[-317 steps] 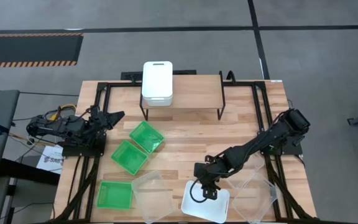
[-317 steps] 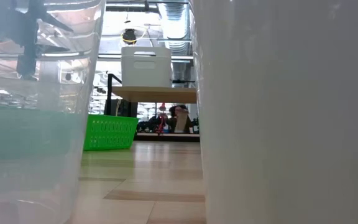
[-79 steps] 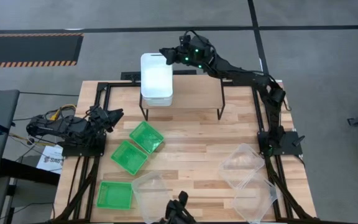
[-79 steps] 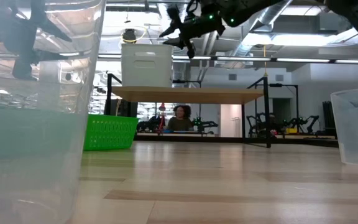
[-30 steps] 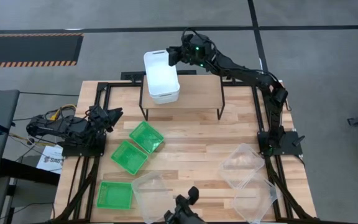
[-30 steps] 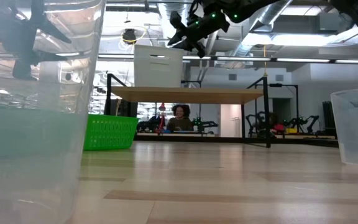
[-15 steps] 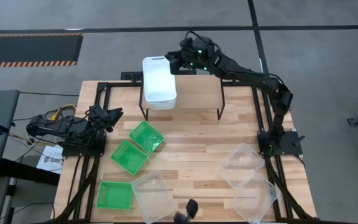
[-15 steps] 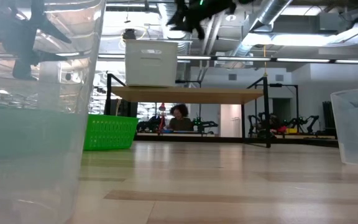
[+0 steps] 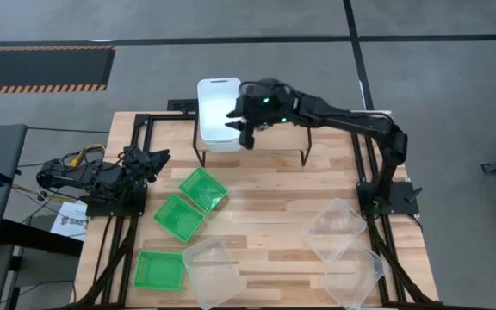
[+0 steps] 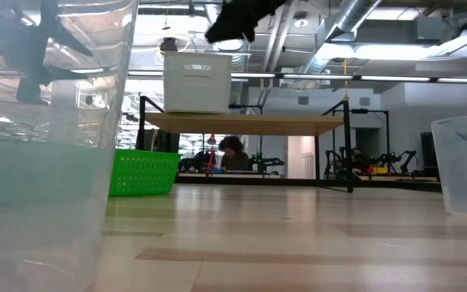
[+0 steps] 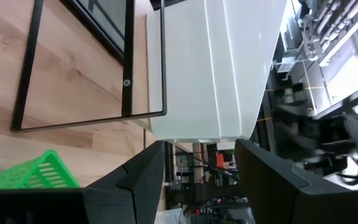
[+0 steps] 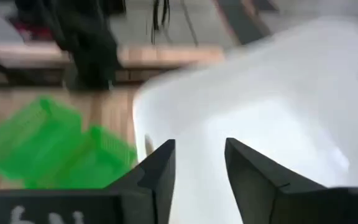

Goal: Stack baskets on shelf by color
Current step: Stack the white bin on the white bin on the shelf

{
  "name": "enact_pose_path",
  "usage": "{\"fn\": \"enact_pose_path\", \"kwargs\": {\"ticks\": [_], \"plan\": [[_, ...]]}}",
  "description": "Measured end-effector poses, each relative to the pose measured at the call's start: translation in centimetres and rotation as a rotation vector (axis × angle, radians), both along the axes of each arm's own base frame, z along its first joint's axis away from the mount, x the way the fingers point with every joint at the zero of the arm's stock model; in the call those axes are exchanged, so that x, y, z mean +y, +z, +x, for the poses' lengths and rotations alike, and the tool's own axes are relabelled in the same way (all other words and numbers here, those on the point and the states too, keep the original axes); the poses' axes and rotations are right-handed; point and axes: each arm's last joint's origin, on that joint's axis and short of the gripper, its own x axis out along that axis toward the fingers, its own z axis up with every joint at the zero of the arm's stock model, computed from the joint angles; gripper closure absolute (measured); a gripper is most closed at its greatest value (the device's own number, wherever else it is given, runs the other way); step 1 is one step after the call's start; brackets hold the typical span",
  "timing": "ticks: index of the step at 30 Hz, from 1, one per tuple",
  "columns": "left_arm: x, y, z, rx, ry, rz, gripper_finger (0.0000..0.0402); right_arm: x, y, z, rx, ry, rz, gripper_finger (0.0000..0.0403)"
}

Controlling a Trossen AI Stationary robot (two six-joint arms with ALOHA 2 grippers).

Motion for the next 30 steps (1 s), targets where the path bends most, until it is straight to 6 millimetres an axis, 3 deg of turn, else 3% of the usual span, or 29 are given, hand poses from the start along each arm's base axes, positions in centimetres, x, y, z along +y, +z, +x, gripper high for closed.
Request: {"fn": "enact_pose_path", "kwargs": {"ticks": [9, 17, 30], "plan": [[0.0, 0.0, 0.0, 0.003, -0.001, 0.002, 0.0216, 0.7, -0.1, 0.0, 0.020, 0.035, -0.015, 0.0184], [0.0, 0.0, 0.0, 0.004, -0.003, 0.003, 0.0216, 1.2, -1.8, 0.1, 0.096, 0.068, 0.014, 0.0193], [0.0, 0.0, 0.0, 0.004, -0.005, 0.003, 0.0216, 1.3, -2.3, -0.4, 0.177, 0.089, 0.010, 0.0200]]}}
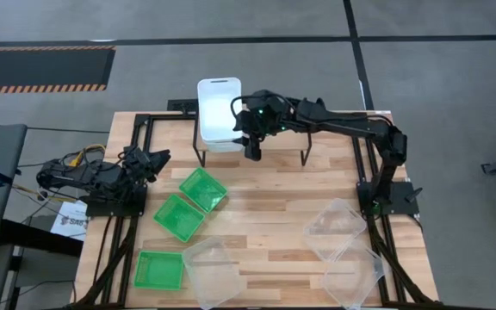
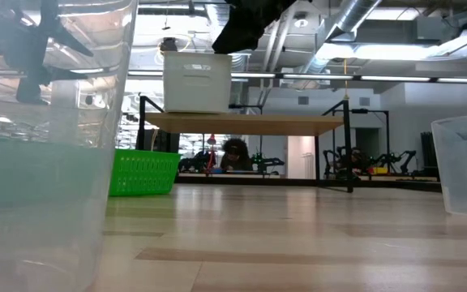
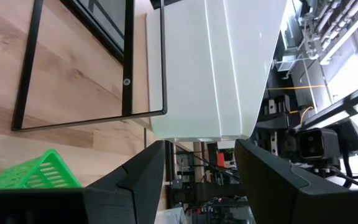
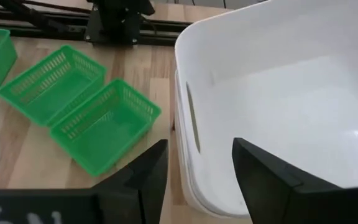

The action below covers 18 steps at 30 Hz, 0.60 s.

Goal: Stack baskets on shelf by color
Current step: Stack the white bin on the white bin on the shelf

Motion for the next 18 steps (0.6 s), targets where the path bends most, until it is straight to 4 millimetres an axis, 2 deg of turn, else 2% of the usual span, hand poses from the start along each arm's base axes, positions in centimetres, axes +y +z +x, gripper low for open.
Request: {"fn": "enact_pose_path", "kwargs": {"ticks": [13, 18], "plan": [[-0.01, 0.00, 0.00, 0.000, -0.002, 0.000, 0.0216, -0.48, -0.40, -0.45, 0.055, 0.013, -0.022, 0.0238], [0.00, 0.00, 0.00, 0.000, -0.002, 0.000, 0.0216, -0.56, -0.40, -0.47, 0.056, 0.014, -0.027, 0.0276]]}}
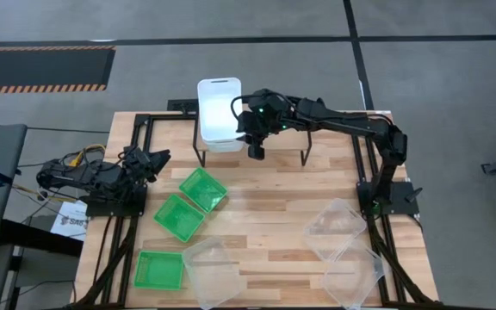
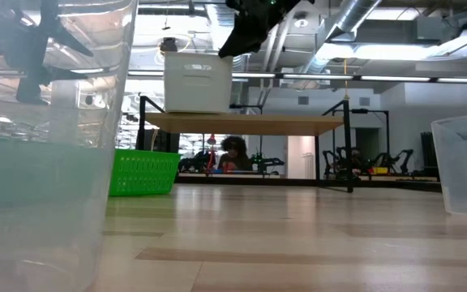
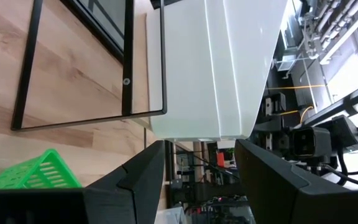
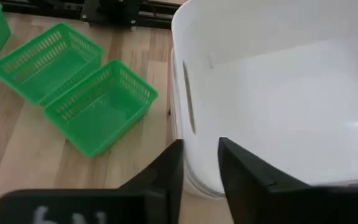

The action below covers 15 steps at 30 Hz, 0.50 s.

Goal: Stack baskets on shelf by color
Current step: Stack the white bin on the white bin on the shelf

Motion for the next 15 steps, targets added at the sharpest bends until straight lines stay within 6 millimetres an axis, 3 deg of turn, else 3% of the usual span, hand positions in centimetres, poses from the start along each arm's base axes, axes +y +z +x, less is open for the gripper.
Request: {"fn": "enact_pose_path", "kwargs": {"ticks": [10, 15], "plan": [[0.00, 0.00, 0.00, 0.000, 0.000, 0.000, 0.0216, -0.11, -0.04, -0.07, 0.009, 0.016, -0.020, 0.0391], [0.00, 0.02, 0.00, -0.003, 0.001, 0.000, 0.0216, -0.16, 0.09, 0.02, -0.009, 0.002, -0.011, 0.0393]]}}
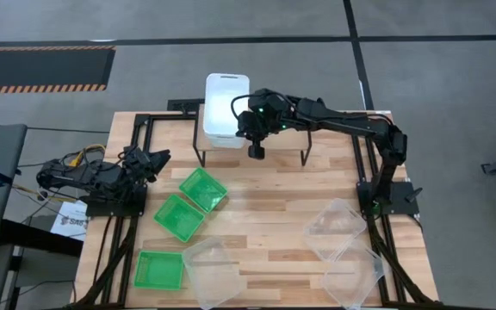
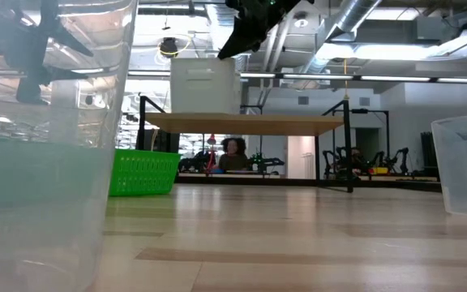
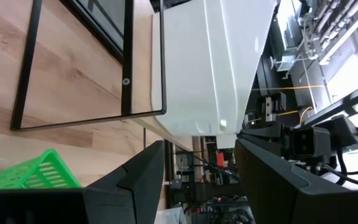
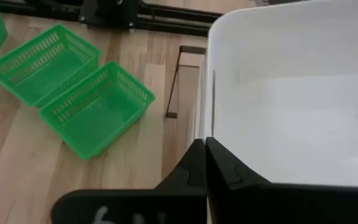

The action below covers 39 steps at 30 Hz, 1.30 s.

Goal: Stack baskets on shelf by color
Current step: Stack the white bin on the white bin on the shelf

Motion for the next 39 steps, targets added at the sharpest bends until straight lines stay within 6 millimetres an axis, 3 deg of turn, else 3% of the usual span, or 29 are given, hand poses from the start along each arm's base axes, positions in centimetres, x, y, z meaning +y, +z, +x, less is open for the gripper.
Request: {"fn": "enact_pose_path", "kwargs": {"ticks": [15, 32, 36, 39], "plan": [[0.0, 0.0, 0.0, 0.000, 0.001, 0.000, 0.0216, 0.2, 5.3, -0.6, -0.148, -0.039, 0.014, 0.0400], [0.0, 0.0, 0.0, 0.003, 0.001, 0.001, 0.0216, -0.2, 3.8, -1.2, -0.029, -0.063, 0.058, 0.0353], [0.0, 0.0, 0.0, 0.003, 0.001, 0.001, 0.0216, -0.3, 4.7, -0.9, -0.108, -0.090, 0.046, 0.0351], [0.0, 0.0, 0.0, 0.003, 0.001, 0.001, 0.0216, -0.4, 6.2, -1.4, -0.144, -0.208, 0.007, 0.0350]]}}
